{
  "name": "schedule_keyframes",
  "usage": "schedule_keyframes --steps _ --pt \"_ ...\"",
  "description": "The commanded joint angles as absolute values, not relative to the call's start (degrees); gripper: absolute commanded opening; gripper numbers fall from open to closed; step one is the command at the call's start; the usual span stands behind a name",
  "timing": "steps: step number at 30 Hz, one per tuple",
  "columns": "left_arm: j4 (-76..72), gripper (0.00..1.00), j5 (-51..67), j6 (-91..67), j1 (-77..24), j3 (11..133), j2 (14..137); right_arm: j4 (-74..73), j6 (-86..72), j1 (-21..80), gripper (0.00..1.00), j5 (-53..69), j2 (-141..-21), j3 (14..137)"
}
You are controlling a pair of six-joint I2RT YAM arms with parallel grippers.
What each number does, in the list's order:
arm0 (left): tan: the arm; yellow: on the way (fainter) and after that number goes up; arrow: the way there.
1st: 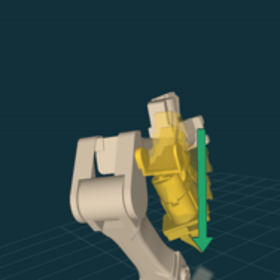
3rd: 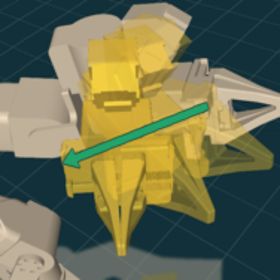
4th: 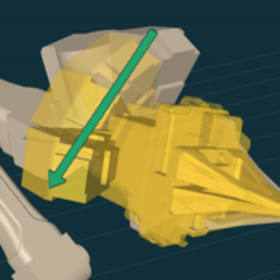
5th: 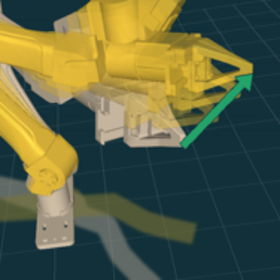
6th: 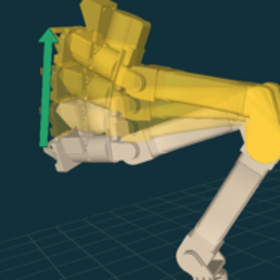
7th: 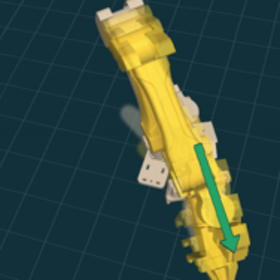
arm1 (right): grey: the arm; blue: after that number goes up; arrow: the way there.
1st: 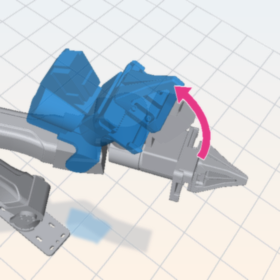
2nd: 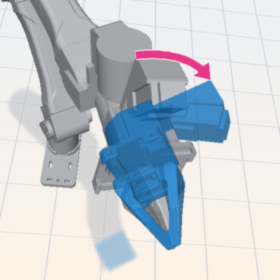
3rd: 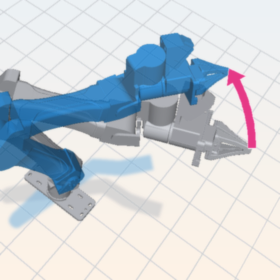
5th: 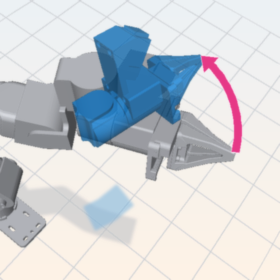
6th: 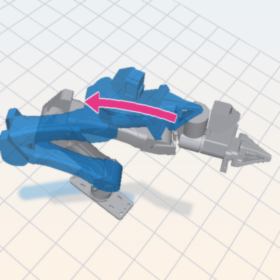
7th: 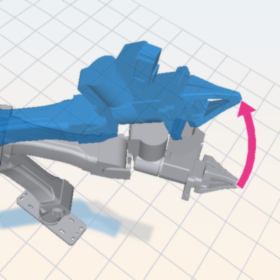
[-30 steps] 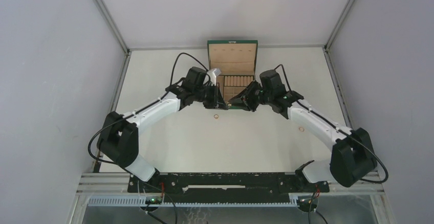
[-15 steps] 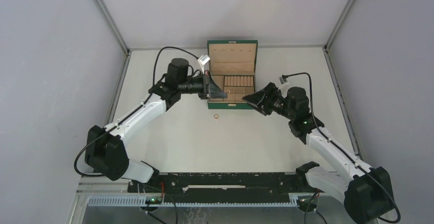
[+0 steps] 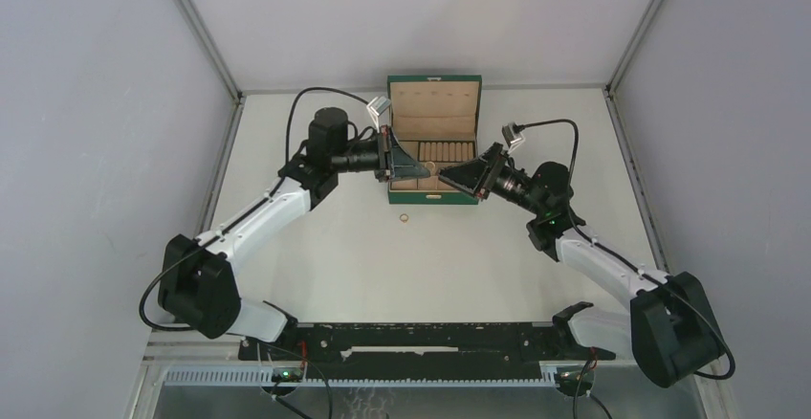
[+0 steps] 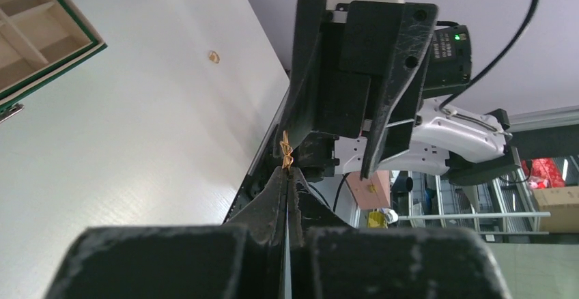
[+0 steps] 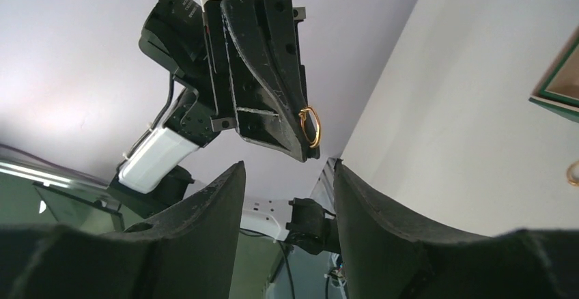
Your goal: Organize the mixed jewelry
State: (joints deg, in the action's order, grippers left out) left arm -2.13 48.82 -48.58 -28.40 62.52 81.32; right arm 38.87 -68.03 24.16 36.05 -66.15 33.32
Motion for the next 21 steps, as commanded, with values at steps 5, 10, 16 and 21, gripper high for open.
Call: schedule_keyframes --steps 5,10,16,21 --pt "-9.7 0.0 51.6 -52.8 -28.3 61.3 78.8 50.1 -72.0 25.5 0.53 37.4 -70.2 35.2" --pt "-10.8 0.0 52.1 -53.5 -28.3 60.8 78.9 52.7 -73.3 25.7 0.44 36.6 -71.3 35.2" --pt "-11.3 0.0 52.6 -53.7 -28.3 60.6 79.0 55.9 -75.7 25.6 0.37 36.5 -73.4 35.2" --pt "-11.4 0.0 53.0 -53.7 -28.3 60.7 78.9 57.2 -76.7 25.6 0.29 36.3 -74.7 35.5"
